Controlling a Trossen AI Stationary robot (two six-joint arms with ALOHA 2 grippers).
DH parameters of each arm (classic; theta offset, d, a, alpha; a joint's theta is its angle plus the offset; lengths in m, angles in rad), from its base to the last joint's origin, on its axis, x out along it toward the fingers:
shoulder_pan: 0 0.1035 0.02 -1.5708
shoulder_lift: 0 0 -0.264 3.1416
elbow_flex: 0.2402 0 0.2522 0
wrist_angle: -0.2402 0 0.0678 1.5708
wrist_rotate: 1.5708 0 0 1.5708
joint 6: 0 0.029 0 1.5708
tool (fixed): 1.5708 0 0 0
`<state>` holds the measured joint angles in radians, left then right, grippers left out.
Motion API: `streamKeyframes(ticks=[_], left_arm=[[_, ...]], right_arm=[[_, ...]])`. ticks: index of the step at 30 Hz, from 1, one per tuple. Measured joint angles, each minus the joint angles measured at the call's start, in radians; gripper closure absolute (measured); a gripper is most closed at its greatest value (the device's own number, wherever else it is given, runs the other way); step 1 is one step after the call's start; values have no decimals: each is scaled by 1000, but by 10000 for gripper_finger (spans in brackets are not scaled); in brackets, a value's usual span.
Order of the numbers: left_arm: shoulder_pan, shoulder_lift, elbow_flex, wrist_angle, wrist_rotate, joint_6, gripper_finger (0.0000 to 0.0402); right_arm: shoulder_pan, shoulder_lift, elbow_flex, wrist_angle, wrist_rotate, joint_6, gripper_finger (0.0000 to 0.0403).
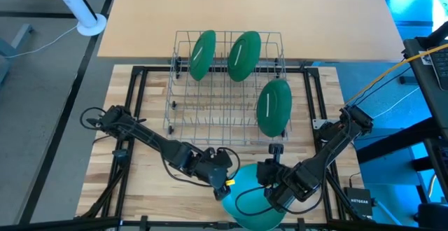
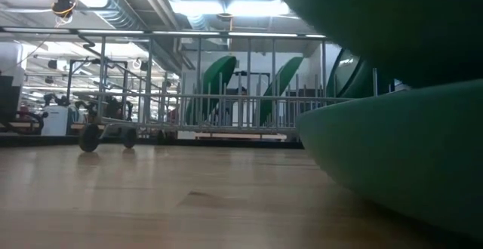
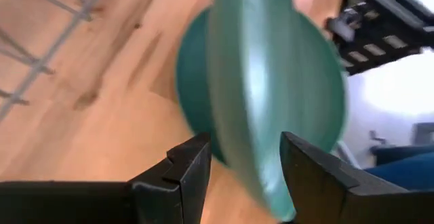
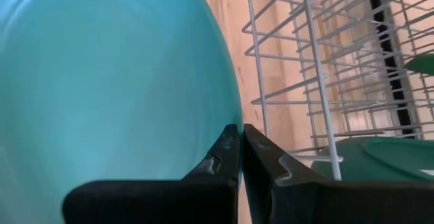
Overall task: Sort dishes
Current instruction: Put the top light green plate in the dish rack
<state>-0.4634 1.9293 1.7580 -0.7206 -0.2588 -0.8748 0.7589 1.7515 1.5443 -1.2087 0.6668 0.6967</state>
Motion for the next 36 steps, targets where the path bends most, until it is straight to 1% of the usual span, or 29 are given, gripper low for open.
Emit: streamKeyframes(ticks=[8,12,14,20,27,31,33,36], left_arm=[[-2,0,0,25,73,53,235],[-2,0,0,26,77,72,235],[-1,-1,0,26,77,70,235],[7,-1,0,28,75,36,235],[26,-2,0,57,73,-19,235],[39,-2,0,36,72,-62,235],[42,-2,0,10,71,-79,243],[42,-2,1,-13,71,-109,278]], right_arm=[[0,0,0,5,24,-126,398],[0,0,0,7,41,-200,398],[0,0,0,7,55,-211,398],[0,0,0,18,93,-242,398],[-6,0,0,91,118,-253,398],[-7,0,0,116,146,-268,398],[-7,0,0,116,156,-276,398],[-8,0,9,116,156,-281,398]])
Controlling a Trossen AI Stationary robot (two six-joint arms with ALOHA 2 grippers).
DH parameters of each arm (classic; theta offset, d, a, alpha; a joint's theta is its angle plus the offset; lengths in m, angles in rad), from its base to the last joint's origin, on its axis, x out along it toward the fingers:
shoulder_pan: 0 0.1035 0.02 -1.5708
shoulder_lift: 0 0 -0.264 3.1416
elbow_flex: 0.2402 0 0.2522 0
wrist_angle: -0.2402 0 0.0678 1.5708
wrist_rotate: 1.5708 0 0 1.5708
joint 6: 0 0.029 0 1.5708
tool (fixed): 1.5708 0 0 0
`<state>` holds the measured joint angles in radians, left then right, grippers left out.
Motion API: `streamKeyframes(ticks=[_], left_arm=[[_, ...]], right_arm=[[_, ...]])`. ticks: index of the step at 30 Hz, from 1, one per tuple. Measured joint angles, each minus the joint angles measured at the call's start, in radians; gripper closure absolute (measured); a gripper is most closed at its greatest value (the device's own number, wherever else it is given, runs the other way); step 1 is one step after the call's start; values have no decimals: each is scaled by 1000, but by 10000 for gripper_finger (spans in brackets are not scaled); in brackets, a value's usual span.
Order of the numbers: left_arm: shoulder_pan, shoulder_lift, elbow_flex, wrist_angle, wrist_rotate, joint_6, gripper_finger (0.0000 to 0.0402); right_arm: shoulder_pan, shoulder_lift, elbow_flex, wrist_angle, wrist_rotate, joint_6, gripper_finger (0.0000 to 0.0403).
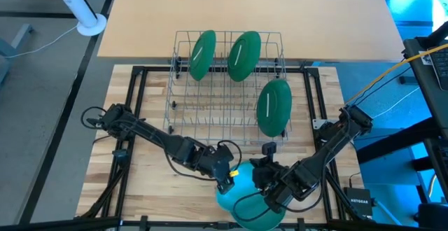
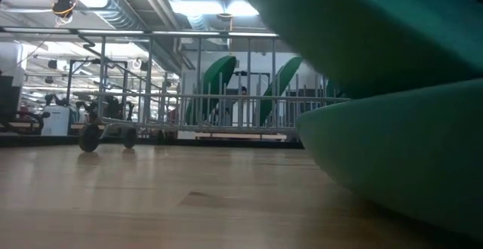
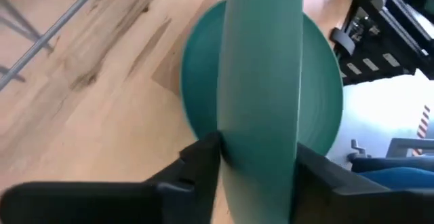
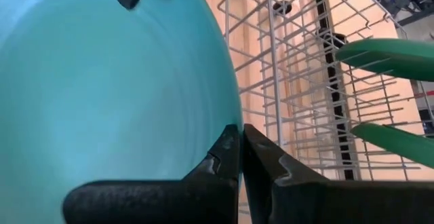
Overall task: Sort dishes
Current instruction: Put the top light green plate in the dish rack
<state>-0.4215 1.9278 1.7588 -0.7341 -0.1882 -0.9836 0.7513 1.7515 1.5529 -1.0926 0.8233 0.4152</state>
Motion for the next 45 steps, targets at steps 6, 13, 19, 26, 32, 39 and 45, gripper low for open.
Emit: streamKeyframes(ticks=[6,13,19,26,32,39,45], left_arm=[[0,0,-1,-28,-19,-18,383],[-2,0,-1,-12,-53,-56,396],[-3,0,-1,-23,-63,-85,398],[-7,0,-1,-86,-89,-121,400],[-30,0,-1,-103,-284,-146,400],[-51,-3,8,-95,-484,-234,401],[-72,-6,68,-86,-670,-274,401]], right_arm=[[0,0,50,3,15,-48,395],[1,0,108,1,36,-114,360],[1,0,197,-1,34,-244,350],[1,0,360,-38,47,-426,348],[2,0,544,-202,69,-555,348],[2,-15,806,-408,122,-665,347],[15,-192,747,-374,162,-761,347]])
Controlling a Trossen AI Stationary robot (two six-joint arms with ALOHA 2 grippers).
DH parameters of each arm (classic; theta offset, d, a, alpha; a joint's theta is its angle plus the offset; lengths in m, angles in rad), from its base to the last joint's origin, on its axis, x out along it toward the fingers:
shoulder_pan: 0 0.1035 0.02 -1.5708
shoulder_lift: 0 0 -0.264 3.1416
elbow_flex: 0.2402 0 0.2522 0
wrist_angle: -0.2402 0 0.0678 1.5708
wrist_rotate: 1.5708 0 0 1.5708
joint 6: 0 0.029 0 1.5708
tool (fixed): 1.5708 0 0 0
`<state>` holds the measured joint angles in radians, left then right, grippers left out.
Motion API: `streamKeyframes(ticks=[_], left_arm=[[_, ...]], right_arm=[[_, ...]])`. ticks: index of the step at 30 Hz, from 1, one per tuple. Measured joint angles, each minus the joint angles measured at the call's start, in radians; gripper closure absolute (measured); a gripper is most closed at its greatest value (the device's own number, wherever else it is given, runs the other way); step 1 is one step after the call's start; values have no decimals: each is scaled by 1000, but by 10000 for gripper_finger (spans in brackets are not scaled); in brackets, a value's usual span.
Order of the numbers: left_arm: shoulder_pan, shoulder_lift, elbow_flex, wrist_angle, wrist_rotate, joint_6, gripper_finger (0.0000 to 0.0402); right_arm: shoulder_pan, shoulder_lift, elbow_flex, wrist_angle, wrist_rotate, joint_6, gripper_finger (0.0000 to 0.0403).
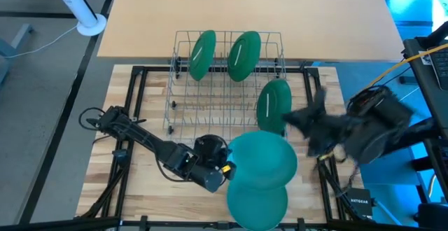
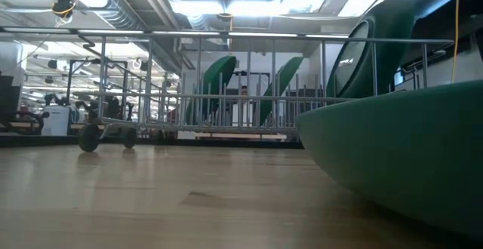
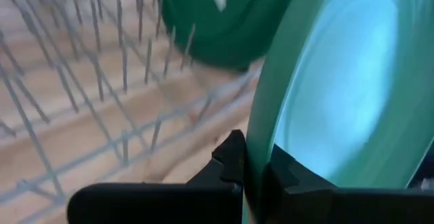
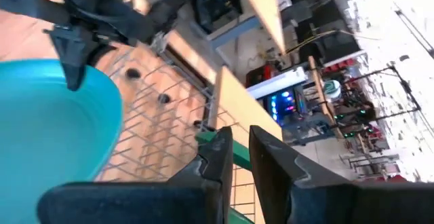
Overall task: Sort dishes
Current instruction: Put the top light green plate in the dish rack
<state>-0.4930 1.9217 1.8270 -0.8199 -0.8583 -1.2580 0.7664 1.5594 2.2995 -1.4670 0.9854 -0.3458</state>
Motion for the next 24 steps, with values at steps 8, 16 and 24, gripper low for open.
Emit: streamKeyframes(ticks=[8,16,24], left_arm=[[-9,2,13,117,-354,-19,402],[30,53,14,480,-694,281,401],[103,126,14,779,-713,595,401]], right_arm=[[49,-165,-1,-11,-48,0,347],[85,-293,-2,-28,-274,1,347],[85,-388,-2,-28,-442,21,347]])
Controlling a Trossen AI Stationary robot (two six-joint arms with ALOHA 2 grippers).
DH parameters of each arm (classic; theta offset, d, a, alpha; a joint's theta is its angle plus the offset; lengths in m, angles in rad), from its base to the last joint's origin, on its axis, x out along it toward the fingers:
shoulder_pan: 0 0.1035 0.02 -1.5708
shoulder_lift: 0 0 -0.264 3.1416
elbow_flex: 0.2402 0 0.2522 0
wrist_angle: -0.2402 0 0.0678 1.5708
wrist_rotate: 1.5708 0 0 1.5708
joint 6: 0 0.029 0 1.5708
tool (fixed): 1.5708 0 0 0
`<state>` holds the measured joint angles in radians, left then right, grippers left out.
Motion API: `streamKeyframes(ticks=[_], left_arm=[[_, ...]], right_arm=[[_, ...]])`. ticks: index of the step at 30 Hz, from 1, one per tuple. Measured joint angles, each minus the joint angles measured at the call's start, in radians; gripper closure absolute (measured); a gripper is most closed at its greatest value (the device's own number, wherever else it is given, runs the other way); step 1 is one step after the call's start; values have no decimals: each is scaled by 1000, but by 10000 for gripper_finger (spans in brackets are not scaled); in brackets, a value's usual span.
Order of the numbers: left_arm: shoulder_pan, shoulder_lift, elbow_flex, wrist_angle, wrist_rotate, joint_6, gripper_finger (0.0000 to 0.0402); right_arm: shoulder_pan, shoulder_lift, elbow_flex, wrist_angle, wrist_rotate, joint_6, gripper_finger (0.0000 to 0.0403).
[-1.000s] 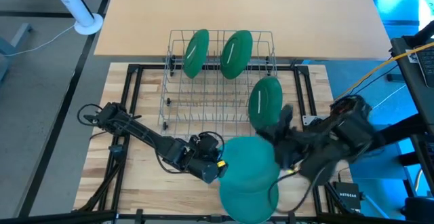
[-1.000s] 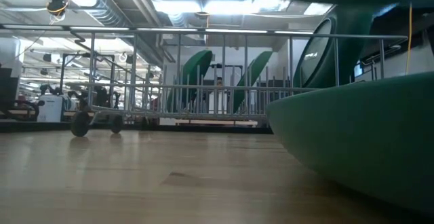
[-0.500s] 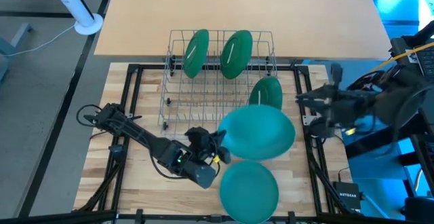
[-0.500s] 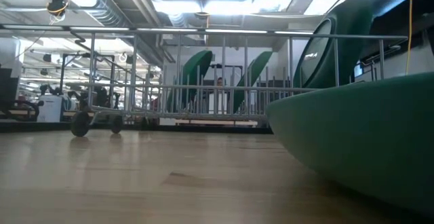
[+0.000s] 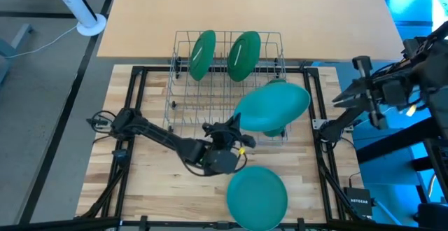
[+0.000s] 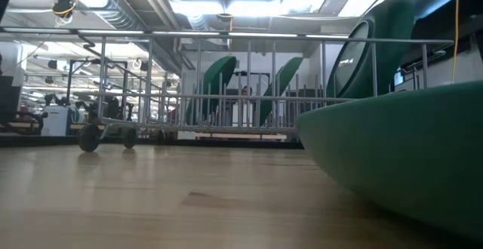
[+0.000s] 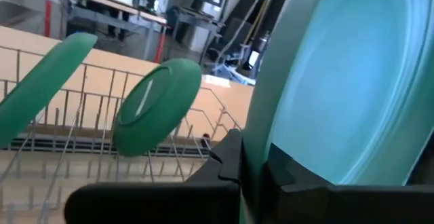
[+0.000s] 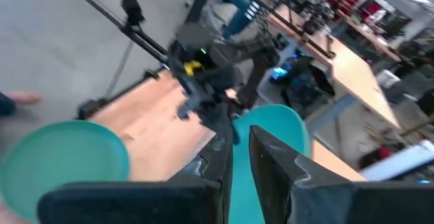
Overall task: Sort dishes
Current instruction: Put the top light green plate in the dish rack
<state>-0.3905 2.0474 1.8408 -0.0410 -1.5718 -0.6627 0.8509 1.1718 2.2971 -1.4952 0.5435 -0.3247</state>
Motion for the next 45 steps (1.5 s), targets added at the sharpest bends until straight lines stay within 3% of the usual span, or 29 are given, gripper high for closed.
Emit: streamKeyframes(ticks=[10,17,45], left_arm=[[29,4,0,68,0,172,401],[60,-7,19,189,-1,334,401],[2,-66,323,216,0,1290,401]], right_arm=[[0,-104,0,-1,-90,12,347],[0,-139,0,-43,-92,13,347],[0,-140,-2,-76,-89,3,347]])
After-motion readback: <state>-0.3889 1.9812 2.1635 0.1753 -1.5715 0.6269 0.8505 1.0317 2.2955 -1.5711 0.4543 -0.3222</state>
